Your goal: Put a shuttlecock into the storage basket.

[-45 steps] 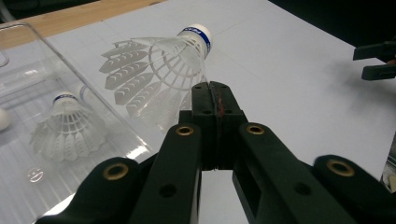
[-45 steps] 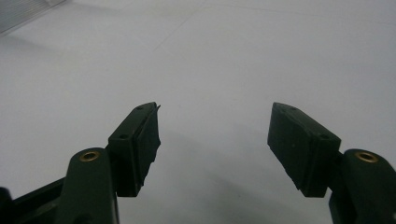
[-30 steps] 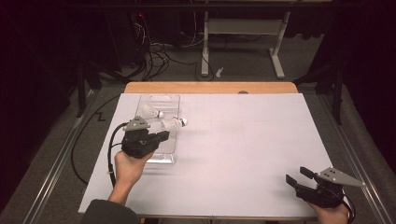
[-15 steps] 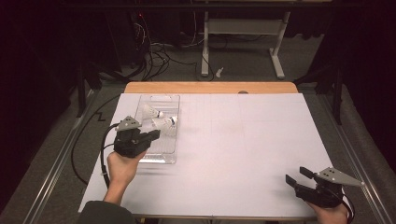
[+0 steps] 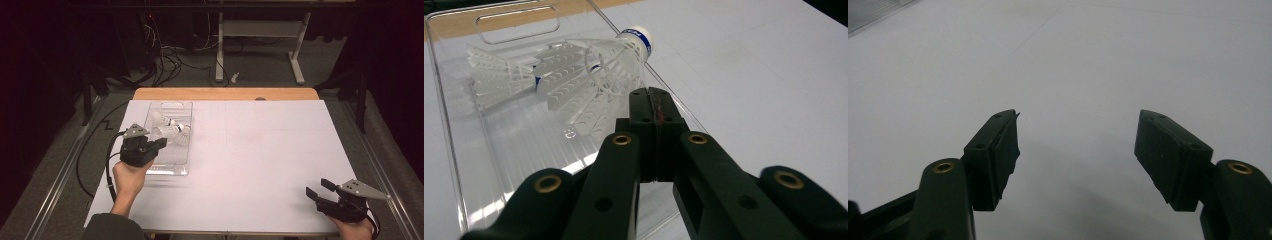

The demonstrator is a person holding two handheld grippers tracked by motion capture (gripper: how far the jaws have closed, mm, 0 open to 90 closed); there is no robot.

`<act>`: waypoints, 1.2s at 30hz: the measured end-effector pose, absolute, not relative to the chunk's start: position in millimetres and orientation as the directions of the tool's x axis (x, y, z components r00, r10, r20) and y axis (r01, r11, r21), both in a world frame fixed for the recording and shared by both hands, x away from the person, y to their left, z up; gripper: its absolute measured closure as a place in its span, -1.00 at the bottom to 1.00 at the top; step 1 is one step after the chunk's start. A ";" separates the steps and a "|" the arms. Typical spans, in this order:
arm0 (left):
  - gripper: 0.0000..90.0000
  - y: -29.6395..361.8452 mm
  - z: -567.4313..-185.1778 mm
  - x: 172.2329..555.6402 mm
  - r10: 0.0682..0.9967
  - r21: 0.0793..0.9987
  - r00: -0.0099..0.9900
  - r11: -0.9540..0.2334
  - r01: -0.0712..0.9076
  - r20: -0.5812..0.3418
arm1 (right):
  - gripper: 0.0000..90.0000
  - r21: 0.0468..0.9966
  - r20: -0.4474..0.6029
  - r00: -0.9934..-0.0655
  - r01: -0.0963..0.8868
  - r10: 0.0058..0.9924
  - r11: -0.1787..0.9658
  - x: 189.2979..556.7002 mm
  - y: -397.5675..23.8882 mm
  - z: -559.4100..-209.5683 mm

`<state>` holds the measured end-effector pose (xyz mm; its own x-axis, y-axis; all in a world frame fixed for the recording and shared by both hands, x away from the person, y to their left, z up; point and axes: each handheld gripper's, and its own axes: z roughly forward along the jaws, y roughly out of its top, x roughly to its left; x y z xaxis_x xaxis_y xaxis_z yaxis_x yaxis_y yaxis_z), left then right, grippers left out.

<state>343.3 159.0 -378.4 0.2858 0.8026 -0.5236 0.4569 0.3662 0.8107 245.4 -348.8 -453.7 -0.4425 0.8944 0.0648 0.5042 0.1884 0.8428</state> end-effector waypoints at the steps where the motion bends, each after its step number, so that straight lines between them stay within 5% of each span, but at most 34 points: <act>1: 1.00 159.1 -378.8 343.8 0.806 0.812 0.283 0.364 0.456 -0.520 | -0.24 0.844 0.063 -0.443 0.502 0.894 0.189 245.3 -349.1 -453.6; 36: 0.98 163.7 -401.2 372.1 0.865 0.808 0.153 0.365 0.463 -0.478 | -0.24 0.844 0.064 -0.446 0.502 0.893 0.190 245.2 -349.3 -453.5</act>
<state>372.1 163.7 -401.2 0.1533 0.8647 -0.4783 0.4626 0.3649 0.8080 245.2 -349.3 -453.5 -0.4461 0.8927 0.0641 0.5021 0.1903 0.8436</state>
